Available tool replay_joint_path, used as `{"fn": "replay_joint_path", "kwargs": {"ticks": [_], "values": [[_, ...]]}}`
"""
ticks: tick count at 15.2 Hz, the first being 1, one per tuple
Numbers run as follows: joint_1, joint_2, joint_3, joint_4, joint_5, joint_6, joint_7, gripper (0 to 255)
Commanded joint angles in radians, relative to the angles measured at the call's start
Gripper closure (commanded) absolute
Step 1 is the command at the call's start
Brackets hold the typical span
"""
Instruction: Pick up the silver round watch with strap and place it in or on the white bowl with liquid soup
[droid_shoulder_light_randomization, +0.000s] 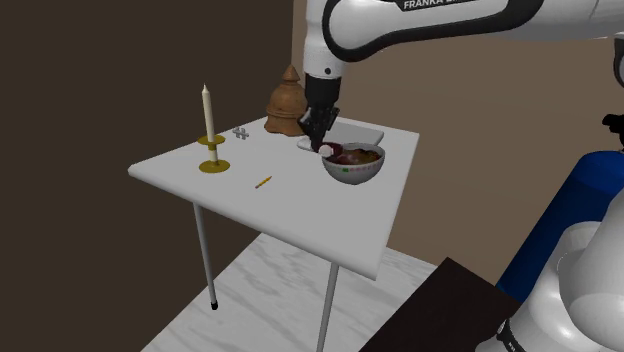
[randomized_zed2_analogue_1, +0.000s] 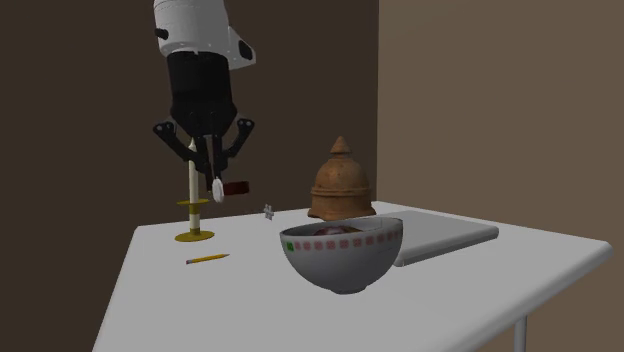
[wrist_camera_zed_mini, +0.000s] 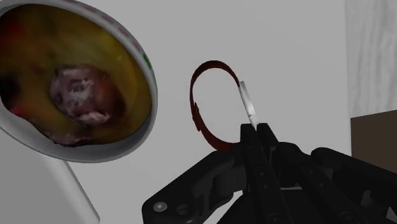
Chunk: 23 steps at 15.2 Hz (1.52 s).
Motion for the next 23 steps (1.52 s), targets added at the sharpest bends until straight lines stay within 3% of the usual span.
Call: {"fn": "replay_joint_path", "kwargs": {"ticks": [1,4,18,23], "values": [[0.000,0.002,0.000,0.028,0.000,-0.026,-0.002,255],[0.001,0.006,0.001,0.070,0.000,-0.064,-0.005,255],[-0.153,0.028,-0.172,0.134,0.017,-0.076,-0.335,255],[-0.153,0.019,-0.173,0.056,0.016,-0.007,-0.331,255]]}}
